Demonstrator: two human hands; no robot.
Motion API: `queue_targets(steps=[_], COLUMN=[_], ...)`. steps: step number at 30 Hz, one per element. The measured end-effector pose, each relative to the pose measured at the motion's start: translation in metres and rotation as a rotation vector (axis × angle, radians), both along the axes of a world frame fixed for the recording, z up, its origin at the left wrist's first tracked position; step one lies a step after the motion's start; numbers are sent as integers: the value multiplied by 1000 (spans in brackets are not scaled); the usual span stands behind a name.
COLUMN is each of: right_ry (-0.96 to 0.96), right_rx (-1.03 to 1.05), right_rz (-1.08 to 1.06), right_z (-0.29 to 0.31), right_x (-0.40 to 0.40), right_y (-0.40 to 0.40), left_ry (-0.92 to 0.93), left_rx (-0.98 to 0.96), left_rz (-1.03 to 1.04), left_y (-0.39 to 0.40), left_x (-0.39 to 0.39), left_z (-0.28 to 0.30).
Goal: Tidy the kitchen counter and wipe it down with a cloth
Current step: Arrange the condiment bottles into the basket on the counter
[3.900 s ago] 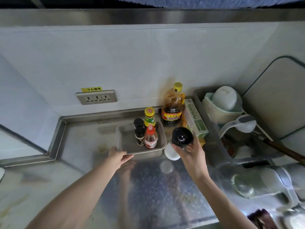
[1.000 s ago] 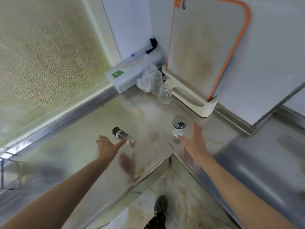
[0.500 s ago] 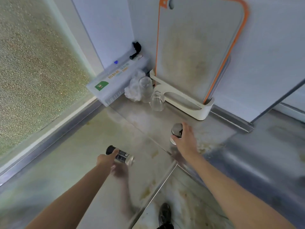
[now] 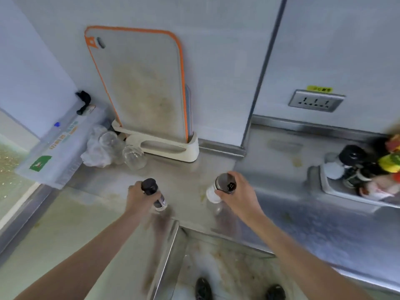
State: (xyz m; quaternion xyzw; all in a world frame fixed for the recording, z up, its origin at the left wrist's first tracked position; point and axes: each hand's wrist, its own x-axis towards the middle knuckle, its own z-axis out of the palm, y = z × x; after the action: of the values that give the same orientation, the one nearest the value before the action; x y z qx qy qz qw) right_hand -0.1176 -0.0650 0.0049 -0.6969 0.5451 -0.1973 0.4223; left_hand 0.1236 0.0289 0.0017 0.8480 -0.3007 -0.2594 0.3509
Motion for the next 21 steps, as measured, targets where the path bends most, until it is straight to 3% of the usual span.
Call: queue_targets(steps=[13,21], right_ry=[65,69], right_rx=[-17,2], right_rz=[-417,-505], right_z=[17,10], right_x=[-224,-343], right_y=[-45,-59], left_ry=[322,180], left_rx=[-165,-159], left_rz=[-651,-890], left_y=[-171,-229], left_x=[-239,-389], left_z=[35,19])
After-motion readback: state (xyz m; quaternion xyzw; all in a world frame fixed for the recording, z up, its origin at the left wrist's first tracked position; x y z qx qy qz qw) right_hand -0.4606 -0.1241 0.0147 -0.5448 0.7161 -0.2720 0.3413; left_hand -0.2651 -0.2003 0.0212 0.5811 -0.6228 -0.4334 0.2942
